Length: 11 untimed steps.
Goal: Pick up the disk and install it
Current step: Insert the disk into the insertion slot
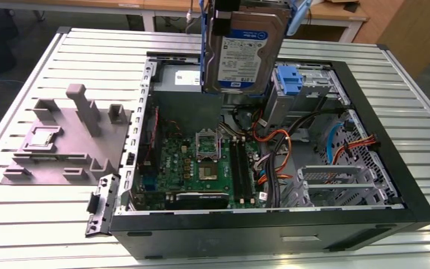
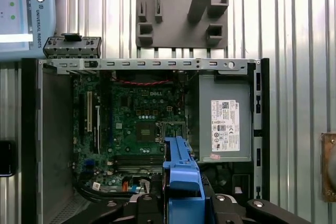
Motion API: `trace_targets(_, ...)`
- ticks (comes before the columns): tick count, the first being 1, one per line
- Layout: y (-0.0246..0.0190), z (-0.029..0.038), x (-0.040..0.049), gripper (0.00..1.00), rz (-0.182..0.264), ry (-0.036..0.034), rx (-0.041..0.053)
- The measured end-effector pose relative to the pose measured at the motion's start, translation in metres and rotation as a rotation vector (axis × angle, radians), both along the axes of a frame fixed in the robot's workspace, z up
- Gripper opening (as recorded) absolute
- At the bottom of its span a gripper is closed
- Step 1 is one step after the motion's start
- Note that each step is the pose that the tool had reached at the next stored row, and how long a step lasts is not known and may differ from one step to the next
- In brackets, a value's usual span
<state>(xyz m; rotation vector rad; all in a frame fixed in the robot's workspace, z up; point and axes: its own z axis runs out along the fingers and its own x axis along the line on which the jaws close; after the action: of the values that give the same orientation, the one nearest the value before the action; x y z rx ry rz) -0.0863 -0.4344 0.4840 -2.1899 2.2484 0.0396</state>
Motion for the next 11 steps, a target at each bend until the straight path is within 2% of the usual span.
trace_targets(4, -0.0018, 0.0000, -0.0001, 0.36, 0.000, 0.0000, 0.0000)
trace_targets(6, -0.0046, 0.0000, 0.0000, 0.36, 0.000, 0.0000, 0.0000)
trace_targets(11, -0.0057, 0.0001, 0.0000, 0.36, 0.000, 0.0000, -0.0001)
